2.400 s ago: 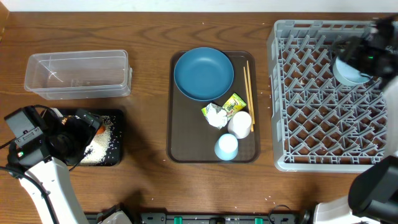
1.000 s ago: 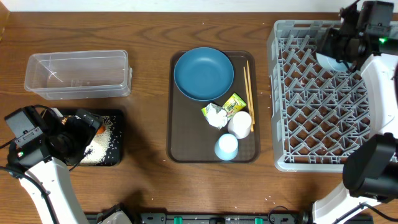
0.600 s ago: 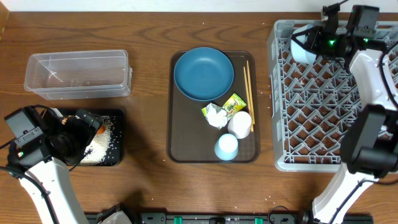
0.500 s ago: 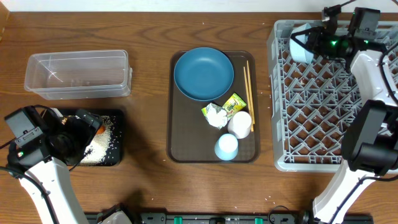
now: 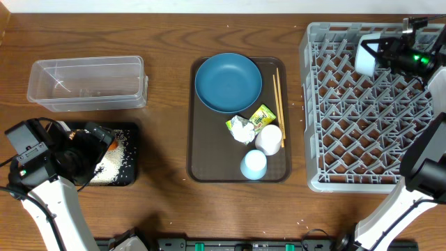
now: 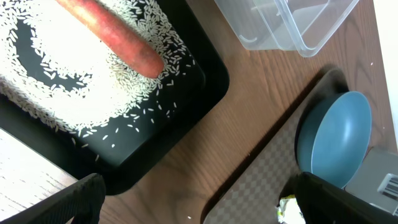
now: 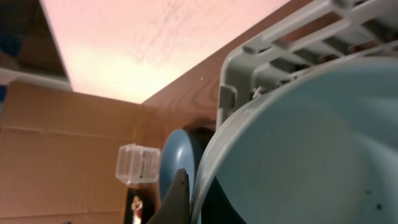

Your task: Sort waste into correct bins and load items into the dishwasher rack

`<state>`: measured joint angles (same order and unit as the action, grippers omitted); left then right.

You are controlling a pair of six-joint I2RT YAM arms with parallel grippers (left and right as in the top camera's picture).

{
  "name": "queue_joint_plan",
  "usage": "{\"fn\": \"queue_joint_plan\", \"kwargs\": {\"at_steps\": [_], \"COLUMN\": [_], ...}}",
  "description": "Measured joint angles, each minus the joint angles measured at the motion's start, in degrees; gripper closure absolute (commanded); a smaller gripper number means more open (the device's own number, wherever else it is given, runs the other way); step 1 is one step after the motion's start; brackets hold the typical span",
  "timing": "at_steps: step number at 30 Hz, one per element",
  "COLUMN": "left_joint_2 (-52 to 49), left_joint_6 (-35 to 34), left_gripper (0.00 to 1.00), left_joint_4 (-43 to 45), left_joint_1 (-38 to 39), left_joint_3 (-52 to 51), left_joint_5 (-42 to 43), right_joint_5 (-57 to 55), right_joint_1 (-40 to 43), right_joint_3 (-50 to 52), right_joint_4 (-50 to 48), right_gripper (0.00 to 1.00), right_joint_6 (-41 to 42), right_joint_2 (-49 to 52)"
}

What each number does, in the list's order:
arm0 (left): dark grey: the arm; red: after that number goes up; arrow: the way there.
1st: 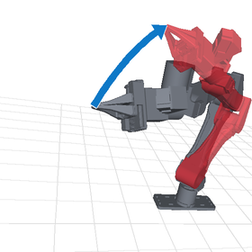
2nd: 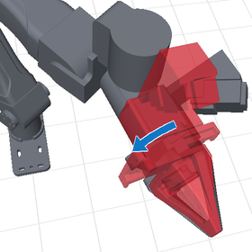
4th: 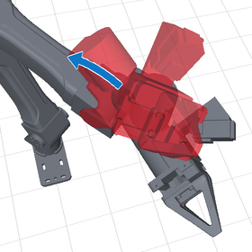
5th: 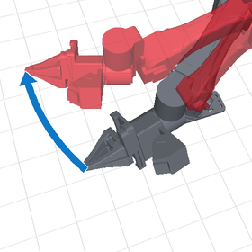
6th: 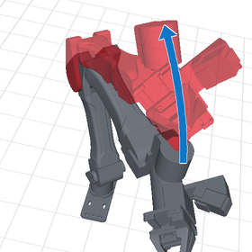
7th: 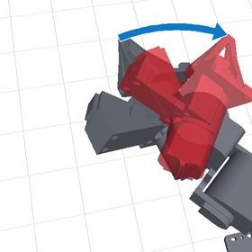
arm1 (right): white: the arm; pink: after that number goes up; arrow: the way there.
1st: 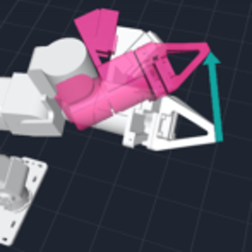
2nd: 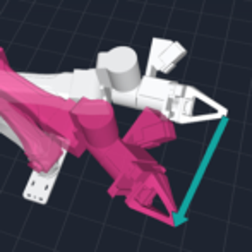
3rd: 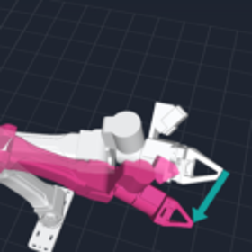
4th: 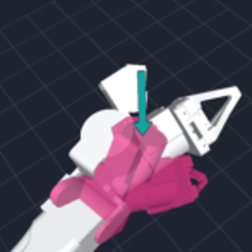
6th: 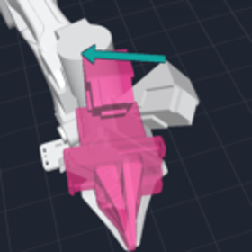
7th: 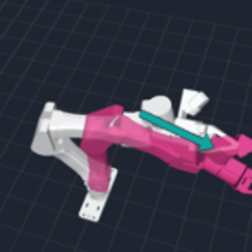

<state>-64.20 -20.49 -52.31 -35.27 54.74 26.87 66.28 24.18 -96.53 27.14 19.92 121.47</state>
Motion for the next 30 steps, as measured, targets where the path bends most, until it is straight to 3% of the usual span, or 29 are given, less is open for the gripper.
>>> {"fn": "queue_joint_plan", "kwargs": {"at_steps": [12, 30], "left_joint_2": [0.0, 0.0], "left_joint_6": [0.0, 0.0], "left_gripper": [0.02, 0.02], "left_joint_4": [0.0, 0.0], "left_joint_1": [0.0, 0.0], "left_joint_3": [0.0, 0.0], "left_joint_5": [0.0, 0.0], "right_joint_5": [6.3, 5.9], "right_joint_1": [0.0, 2.3], "right_joint_3": [1.1, 3.5], "right_joint_4": [-1.1, -1.4], "right_gripper": [0.99, 0.99], "right_joint_6": [1.2, 2.3], "right_joint_2": [0.0, 0.0]}}
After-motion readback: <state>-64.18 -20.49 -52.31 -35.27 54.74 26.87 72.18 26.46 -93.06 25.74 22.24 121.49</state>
